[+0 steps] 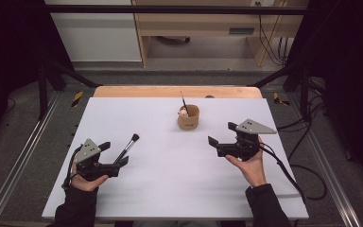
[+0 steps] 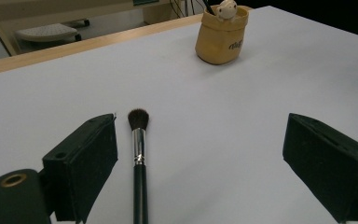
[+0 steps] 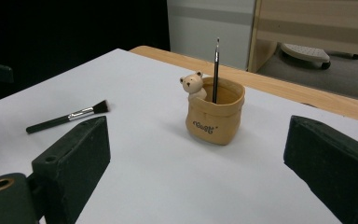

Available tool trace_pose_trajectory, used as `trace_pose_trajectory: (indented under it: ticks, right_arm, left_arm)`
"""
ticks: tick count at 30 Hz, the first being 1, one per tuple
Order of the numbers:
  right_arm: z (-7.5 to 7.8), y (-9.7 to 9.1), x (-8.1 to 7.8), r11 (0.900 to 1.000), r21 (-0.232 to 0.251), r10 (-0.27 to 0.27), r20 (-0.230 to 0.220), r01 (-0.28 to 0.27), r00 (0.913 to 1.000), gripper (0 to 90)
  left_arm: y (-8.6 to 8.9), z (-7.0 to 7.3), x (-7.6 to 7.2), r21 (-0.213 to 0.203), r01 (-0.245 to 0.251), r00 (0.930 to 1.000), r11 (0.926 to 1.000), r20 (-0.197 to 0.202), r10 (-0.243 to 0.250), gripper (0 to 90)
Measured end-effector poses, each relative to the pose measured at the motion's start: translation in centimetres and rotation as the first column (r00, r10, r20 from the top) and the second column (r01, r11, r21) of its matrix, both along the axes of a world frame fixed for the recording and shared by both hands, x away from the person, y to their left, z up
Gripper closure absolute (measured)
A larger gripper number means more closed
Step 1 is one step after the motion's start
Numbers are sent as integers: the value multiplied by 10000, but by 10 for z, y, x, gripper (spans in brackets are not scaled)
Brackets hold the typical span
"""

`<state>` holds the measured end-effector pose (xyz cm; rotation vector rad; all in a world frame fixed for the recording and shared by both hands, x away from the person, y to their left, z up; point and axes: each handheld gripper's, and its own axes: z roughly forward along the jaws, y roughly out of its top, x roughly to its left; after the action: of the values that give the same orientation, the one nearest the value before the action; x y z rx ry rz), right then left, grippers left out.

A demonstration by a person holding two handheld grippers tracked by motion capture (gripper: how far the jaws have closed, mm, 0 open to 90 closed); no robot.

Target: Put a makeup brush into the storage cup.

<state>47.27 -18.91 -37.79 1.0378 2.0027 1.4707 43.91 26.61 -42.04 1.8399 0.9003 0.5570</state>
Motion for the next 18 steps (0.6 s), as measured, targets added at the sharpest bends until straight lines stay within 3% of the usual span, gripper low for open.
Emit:
trace_pose_trajectory:
  ticks: [11, 18]
  right_arm:
    - [-13, -20, -21, 9994, 289, -203, -77, 205, 9998, 56]
    - [-19, -29, -33, 9997, 227, -130, -10, 130, 9999, 54]
  left_arm:
    - [-2, 1, -1, -41, 54, 10000, 10000, 12, -54, 94]
    - [-3, 1, -1, -81, 89, 10000, 9999, 28, -89, 94]
